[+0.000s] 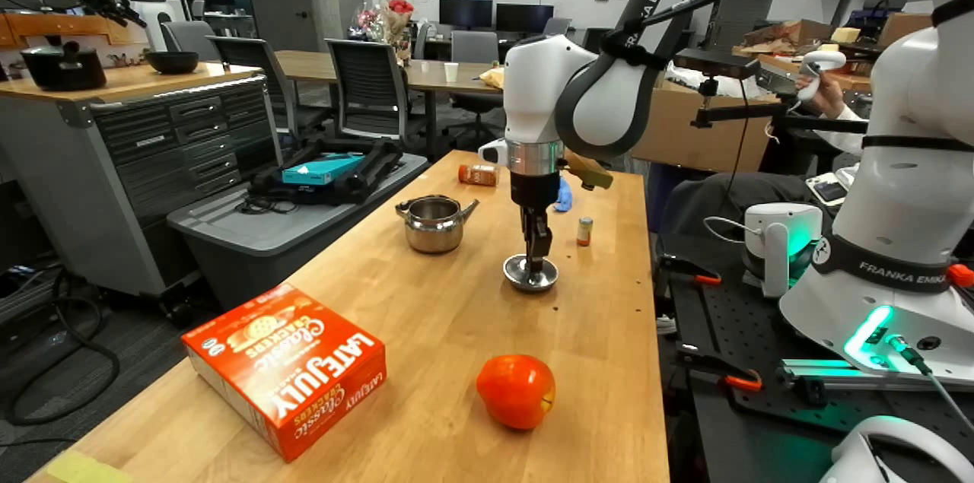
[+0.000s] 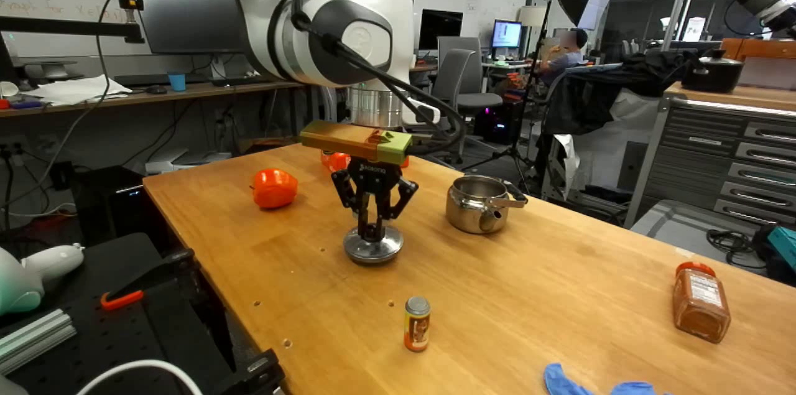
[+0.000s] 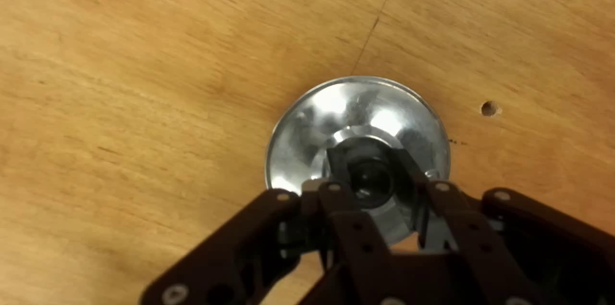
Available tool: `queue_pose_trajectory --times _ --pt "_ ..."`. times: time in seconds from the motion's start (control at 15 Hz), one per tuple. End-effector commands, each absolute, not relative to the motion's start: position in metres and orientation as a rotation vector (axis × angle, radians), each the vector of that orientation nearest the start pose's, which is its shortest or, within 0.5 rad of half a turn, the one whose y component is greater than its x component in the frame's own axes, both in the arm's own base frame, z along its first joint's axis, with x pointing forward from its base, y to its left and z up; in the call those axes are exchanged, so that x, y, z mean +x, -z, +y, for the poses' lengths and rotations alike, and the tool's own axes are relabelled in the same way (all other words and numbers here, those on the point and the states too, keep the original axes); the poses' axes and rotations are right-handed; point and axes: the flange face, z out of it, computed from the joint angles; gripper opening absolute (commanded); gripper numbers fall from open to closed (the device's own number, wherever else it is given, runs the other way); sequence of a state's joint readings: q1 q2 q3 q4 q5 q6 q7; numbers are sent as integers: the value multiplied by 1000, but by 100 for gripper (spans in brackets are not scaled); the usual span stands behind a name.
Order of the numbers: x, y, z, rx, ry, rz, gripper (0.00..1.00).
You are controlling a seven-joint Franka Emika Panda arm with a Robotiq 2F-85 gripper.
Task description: Cover the kettle with the lid on the table
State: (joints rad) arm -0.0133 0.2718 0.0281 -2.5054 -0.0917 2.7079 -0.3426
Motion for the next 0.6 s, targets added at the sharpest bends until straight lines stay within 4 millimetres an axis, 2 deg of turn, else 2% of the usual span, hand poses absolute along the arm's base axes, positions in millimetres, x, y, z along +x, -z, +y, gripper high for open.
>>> queue_pose_trajectory --times 0.0,0.53 --pt "469 -206 4 -3081 -65 -658 7" --pt "501 -260 0 -3093 -79 -573 7"
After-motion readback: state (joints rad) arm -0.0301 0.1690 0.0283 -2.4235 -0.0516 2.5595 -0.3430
